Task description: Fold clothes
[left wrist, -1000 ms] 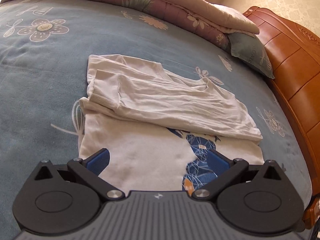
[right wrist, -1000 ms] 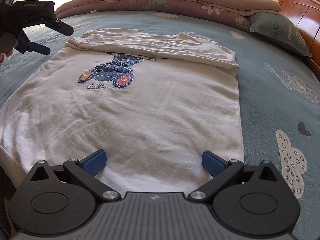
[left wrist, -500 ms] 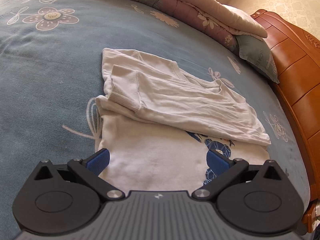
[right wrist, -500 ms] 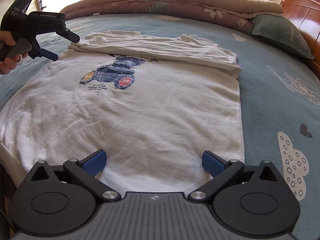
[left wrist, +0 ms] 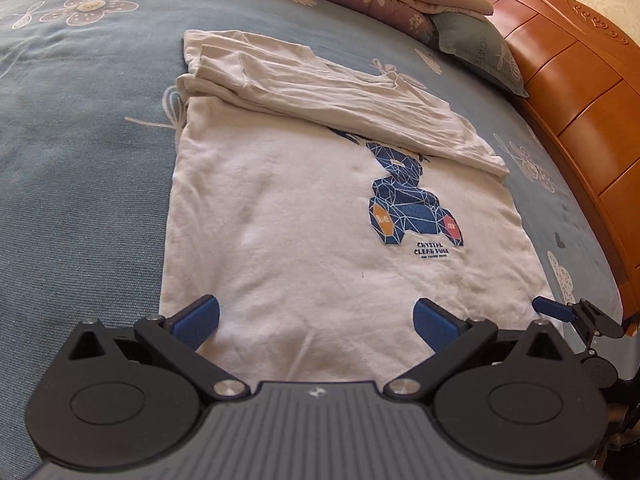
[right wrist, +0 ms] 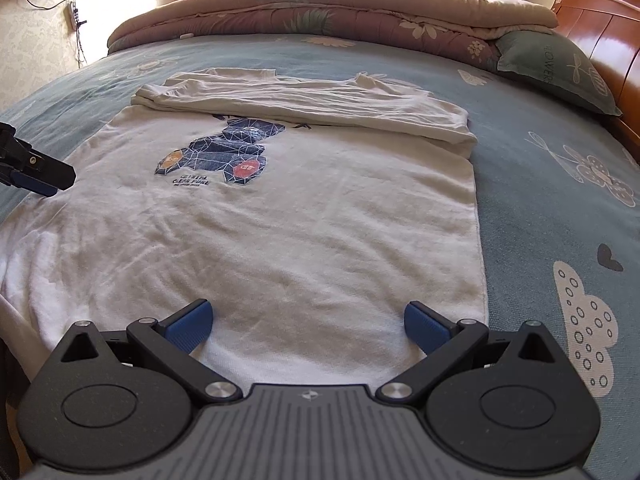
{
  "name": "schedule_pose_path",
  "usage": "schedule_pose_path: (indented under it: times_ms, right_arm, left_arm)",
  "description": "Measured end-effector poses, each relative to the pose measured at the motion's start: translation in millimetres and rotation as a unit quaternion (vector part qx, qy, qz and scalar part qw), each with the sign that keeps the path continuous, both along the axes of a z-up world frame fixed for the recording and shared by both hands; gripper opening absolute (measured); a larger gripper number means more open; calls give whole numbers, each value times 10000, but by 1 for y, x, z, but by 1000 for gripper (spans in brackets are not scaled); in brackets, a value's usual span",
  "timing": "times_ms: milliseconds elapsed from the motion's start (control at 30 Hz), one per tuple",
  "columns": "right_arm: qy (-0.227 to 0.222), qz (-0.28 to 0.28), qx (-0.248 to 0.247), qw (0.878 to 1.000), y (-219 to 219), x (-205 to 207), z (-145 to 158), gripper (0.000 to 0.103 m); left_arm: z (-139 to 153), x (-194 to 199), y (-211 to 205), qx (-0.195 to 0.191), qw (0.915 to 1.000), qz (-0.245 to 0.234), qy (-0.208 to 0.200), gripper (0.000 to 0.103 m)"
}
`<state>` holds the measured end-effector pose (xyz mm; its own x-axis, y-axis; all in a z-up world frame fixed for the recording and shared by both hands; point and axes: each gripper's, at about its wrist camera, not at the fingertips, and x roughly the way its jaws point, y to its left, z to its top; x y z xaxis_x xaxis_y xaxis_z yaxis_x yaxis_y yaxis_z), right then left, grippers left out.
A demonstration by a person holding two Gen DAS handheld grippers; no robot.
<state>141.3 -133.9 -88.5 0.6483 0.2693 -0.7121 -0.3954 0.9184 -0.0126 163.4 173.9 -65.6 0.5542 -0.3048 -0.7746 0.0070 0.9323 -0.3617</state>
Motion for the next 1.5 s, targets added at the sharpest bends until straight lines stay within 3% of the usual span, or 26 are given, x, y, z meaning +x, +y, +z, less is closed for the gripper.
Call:
schedule_pose_path:
  times_ms: [167,300,600,800,933,1133,1233,1400,1500]
  right_arm:
    - [-16,-6,-13,10000,1,0,0,103]
    - [19,-34,-36,10000,2,1,1,103]
    - [-35,-47,-15,10000,2,0,-1,103]
    - [-103,-5,1,9999,1,-1,-1,103]
    - [-99,-24,-10,9999,2,-1,-1,103]
    - [-83,-34,-15,10000,2,-1,-1,103]
    - [-113,-40,8,9999,1,-2,-1,103]
    - [-97,66,20,9999,-1,-1,1,103]
    - [-15,206,7,9998,-3,1,6,103]
  left_arm:
    - [7,-2,-8,160,9998,109,101,102]
    - [14,-22,-36,454,9980,-294,-312,102]
    - [-8,-56,-58,683,9950,-529,-502,102]
    - [-6,-65,-68,1193,9874,-906,-505,102]
    - [3,-64,-79,1141,9860,-962,-747,102]
    - [-2,-63,-103,1448,9780,-1258,-823,102]
    - [-12,-69,-102,1426,9795,-1272,-643,102]
    - [-9,-81,-91,1396,9807,-1186,-684,102]
    - [-4,-84,-91,1655,9746,-1252,-845,102]
